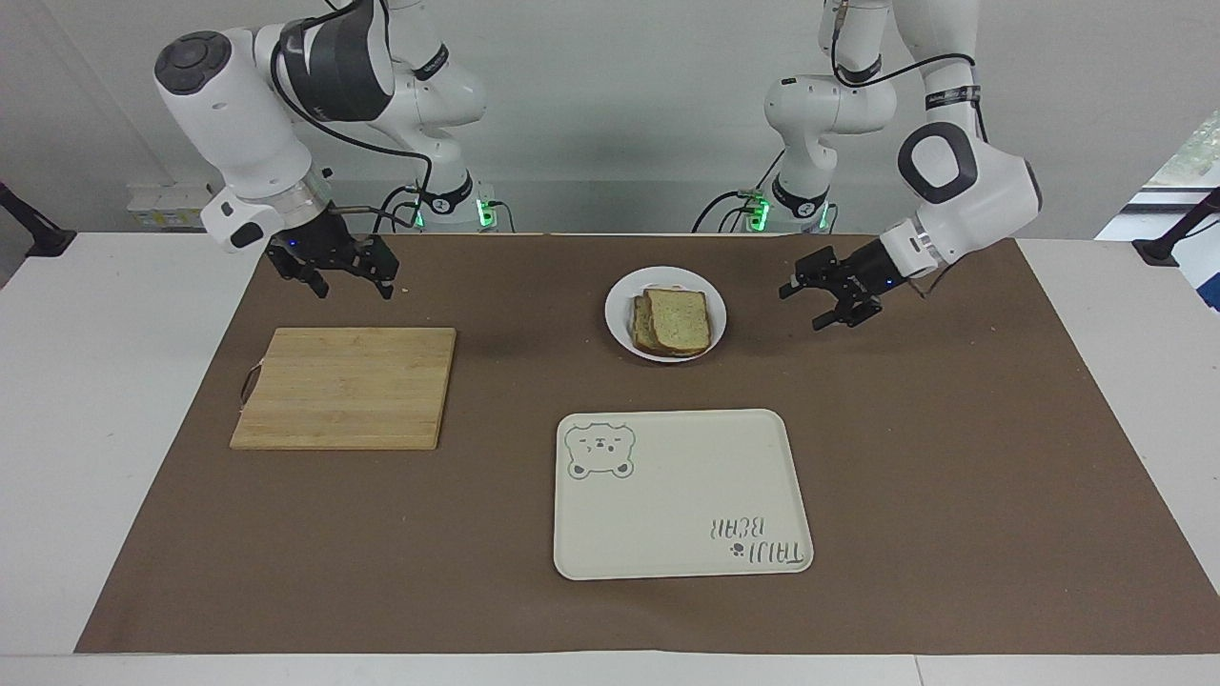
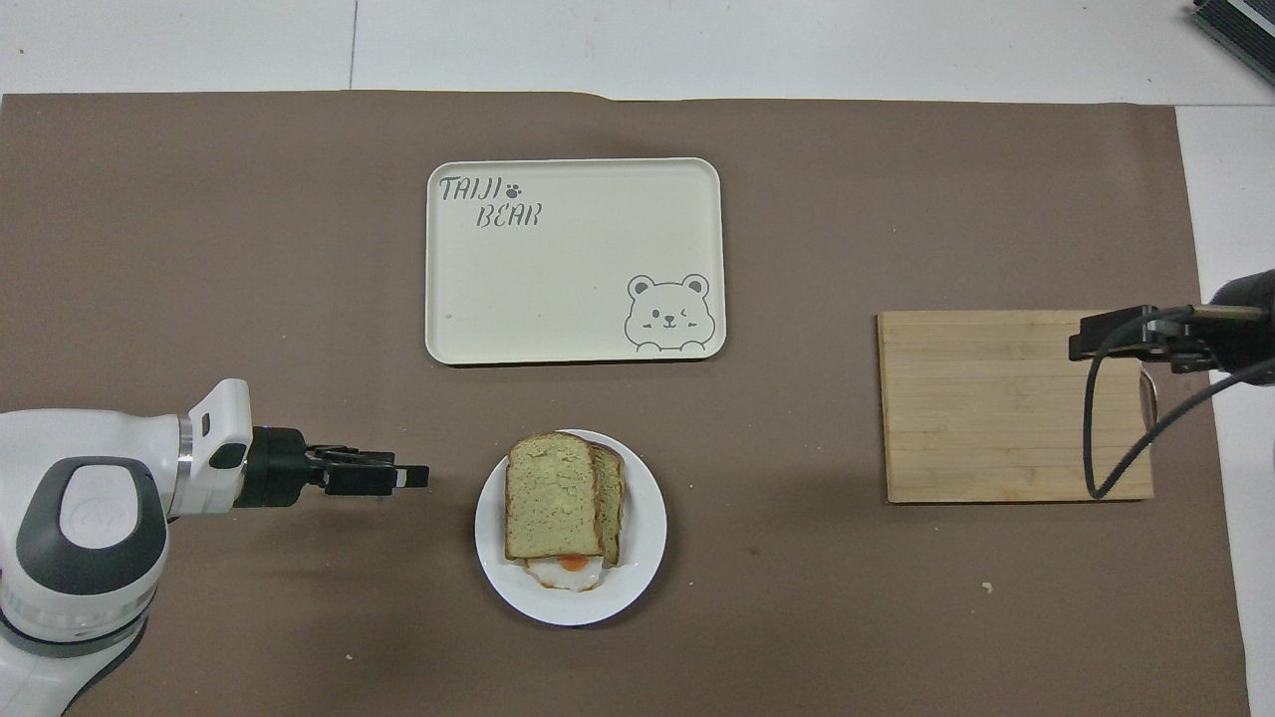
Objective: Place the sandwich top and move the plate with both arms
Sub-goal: 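Reach the left gripper to the plate rim while the right gripper retracts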
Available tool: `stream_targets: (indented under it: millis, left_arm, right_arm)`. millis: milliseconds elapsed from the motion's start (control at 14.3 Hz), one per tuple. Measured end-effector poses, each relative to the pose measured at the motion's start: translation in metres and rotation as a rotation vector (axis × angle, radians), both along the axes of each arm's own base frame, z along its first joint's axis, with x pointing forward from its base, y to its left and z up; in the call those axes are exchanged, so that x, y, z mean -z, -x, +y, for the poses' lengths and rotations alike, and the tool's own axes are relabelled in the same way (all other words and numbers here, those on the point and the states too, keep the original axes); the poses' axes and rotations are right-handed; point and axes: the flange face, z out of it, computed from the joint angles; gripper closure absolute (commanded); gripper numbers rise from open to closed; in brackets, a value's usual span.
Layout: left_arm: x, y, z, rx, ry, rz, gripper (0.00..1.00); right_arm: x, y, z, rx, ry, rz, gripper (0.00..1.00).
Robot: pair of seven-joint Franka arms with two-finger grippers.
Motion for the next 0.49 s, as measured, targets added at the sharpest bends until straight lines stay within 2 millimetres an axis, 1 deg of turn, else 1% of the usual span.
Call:
stream_targets:
  millis: [140, 279, 349, 419, 489]
  left_arm:
    - [0.017, 0.007, -0.004, -0.002, 0.044, -0.001, 0.16]
    - [0.037, 0.013, -0.006, 0.003, 0.071, 0.006, 0.24]
    - [0.046, 0.015, -0.008, 0.007, 0.08, 0.011, 0.3]
    - [0.054, 0.016, -0.011, 0.009, 0.089, 0.018, 0.35]
    - [0.061, 0.019, -0.015, 0.011, 0.099, 0.023, 0.35]
  right_arm:
    - [-0.025, 0.005, -0.001, -0.007, 0.011, -0.015, 0.0]
    - [-0.052, 0.01, 0.001, -0.044, 0.029, -0.022, 0.0]
    - [-0.061, 0.012, 0.003, -0.066, 0.033, -0.023, 0.0]
    - [-0.066, 0.014, 0.004, -0.083, 0.034, -0.021, 0.0]
    - [-0.066, 0.014, 0.004, -0.091, 0.034, -0.016, 0.0]
